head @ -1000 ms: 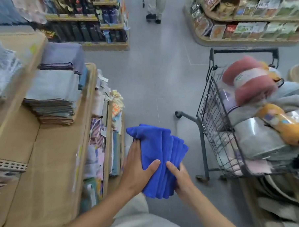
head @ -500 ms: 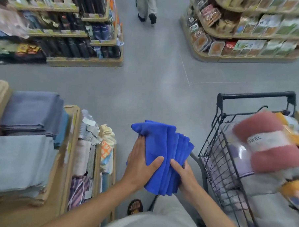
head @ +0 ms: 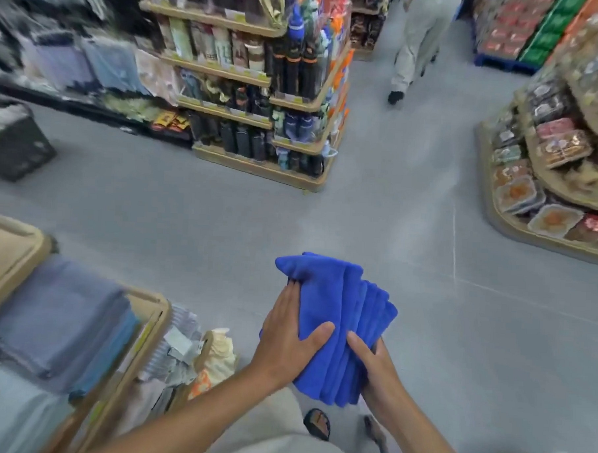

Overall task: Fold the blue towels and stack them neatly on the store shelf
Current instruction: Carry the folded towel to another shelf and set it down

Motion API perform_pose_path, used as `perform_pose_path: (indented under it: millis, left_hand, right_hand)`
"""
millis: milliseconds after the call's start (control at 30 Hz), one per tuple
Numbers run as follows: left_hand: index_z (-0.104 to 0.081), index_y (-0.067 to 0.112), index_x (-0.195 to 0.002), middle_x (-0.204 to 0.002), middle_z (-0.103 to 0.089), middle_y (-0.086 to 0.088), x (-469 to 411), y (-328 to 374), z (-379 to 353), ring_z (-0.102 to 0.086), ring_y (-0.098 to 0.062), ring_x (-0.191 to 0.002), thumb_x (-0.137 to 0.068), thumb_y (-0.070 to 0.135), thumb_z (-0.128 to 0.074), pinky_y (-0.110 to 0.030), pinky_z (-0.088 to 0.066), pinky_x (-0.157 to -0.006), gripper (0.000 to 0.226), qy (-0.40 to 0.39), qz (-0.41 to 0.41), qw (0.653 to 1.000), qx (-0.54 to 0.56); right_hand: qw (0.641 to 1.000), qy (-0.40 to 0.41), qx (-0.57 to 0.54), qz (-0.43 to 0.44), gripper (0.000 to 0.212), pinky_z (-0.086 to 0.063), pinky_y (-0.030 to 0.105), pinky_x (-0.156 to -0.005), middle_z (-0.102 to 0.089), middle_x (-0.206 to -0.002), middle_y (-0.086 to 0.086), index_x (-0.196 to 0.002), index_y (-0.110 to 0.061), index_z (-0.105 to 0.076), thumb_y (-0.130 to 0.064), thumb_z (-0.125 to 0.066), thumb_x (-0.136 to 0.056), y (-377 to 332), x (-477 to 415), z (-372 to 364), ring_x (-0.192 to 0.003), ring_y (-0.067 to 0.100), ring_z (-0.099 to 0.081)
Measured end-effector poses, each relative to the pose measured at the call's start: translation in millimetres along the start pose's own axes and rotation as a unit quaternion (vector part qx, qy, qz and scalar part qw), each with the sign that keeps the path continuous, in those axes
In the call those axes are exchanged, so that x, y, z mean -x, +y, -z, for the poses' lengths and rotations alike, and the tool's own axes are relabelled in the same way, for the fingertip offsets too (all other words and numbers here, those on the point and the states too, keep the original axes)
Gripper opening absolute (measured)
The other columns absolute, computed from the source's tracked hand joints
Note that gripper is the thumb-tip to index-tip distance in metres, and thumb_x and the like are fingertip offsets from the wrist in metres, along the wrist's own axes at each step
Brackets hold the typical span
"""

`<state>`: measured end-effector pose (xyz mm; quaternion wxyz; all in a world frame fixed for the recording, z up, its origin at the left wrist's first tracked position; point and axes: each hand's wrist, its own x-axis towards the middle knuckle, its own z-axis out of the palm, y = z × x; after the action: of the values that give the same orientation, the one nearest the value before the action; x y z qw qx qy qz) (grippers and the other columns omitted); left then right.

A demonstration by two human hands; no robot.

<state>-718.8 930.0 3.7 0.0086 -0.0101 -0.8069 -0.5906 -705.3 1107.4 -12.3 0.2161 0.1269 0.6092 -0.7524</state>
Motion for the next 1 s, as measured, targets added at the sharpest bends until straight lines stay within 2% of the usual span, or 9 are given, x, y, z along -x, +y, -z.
perform_pose_path:
  millis: [133, 233, 367, 567, 700, 833, 1000]
  left_hand:
    - [-0.033, 0.023, -0.149, -0.141, -0.051, 0.006, -70, -15, 17, -0.052, -0.02, -0.131, -0.084, 0.069, -0.056, -0.046, -0.048, -0.101, 0.083, 0.082, 0.033, 0.996, 0.006]
    - [-0.032, 0.027, -0.149, -0.143, -0.049, 0.011, -124, -34, 36, -0.052, -0.014, -0.131, -0.084, 0.075, -0.053, -0.044, -0.048, -0.101, 0.084, 0.132, 0.047, 0.99, -0.005]
    - [-0.033, 0.033, -0.148, -0.142, -0.048, 0.015, -202, -52, 69, -0.051, -0.011, -0.131, -0.084, 0.075, -0.052, -0.043, -0.048, -0.102, 0.079, 0.173, 0.065, 0.983, -0.001]
    - [-0.029, 0.038, -0.148, -0.145, -0.045, 0.018, -310, -67, 132, -0.047, -0.009, -0.134, -0.084, 0.073, -0.051, -0.043, -0.045, -0.106, 0.077, 0.215, 0.089, 0.972, -0.018]
    - [-0.026, 0.033, -0.152, -0.15, -0.041, 0.014, -369, -77, 181, -0.043, -0.011, -0.139, -0.082, 0.077, -0.049, -0.043, -0.042, -0.11, 0.085, 0.257, 0.113, 0.959, -0.035]
    - [-0.026, 0.031, -0.153, -0.153, -0.038, 0.014, -421, -97, 239, -0.039, -0.008, -0.141, -0.082, 0.076, -0.047, -0.042, -0.04, -0.112, 0.087, 0.323, 0.144, 0.933, -0.062]
    - [-0.029, 0.027, -0.152, -0.151, -0.041, 0.011, -469, -113, 310, -0.042, -0.011, -0.139, -0.082, 0.072, -0.047, -0.043, -0.04, -0.11, 0.085, 0.429, 0.183, 0.882, -0.062]
  right_hand:
    - [0.995, -0.088, 0.043, -0.019, 0.056, -0.056, 0.04, -0.099, -0.068, -0.133, 0.004, -0.128, -0.033, -0.064, -0.052, -0.082, -0.079, -44, -90, -11, -0.123, 0.025, -0.065]
    - [0.989, -0.133, 0.067, -0.021, 0.05, -0.053, 0.046, -0.102, -0.066, -0.135, 0.006, -0.129, -0.033, -0.063, -0.049, -0.079, -0.085, -70, -161, -28, -0.124, 0.027, -0.064]
    - [0.98, -0.171, 0.096, -0.026, 0.047, -0.048, 0.052, -0.107, -0.066, -0.136, 0.006, -0.131, -0.033, -0.063, -0.047, -0.077, -0.088, -106, -251, -61, -0.126, 0.028, -0.063]
    - [0.969, -0.21, 0.128, -0.035, 0.05, -0.05, 0.05, -0.105, -0.066, -0.136, 0.005, -0.128, -0.035, -0.065, -0.051, -0.08, -0.083, -164, -367, -122, -0.125, 0.027, -0.063]
    - [0.957, -0.253, 0.141, -0.036, 0.055, -0.054, 0.045, -0.102, -0.065, -0.137, 0.004, -0.132, -0.034, -0.062, -0.05, -0.08, -0.083, -190, -443, -172, -0.126, 0.027, -0.063]
    - [0.938, -0.307, 0.152, -0.052, 0.062, -0.048, 0.05, -0.107, -0.064, -0.139, 0.005, -0.137, -0.031, -0.059, -0.048, -0.082, -0.082, -207, -525, -235, -0.128, 0.028, -0.062]
    - [0.888, -0.411, 0.188, -0.087, 0.053, -0.055, 0.043, -0.101, -0.064, -0.139, 0.006, -0.132, -0.034, -0.062, -0.047, -0.081, -0.084, -228, -617, -332, -0.127, 0.028, -0.062]
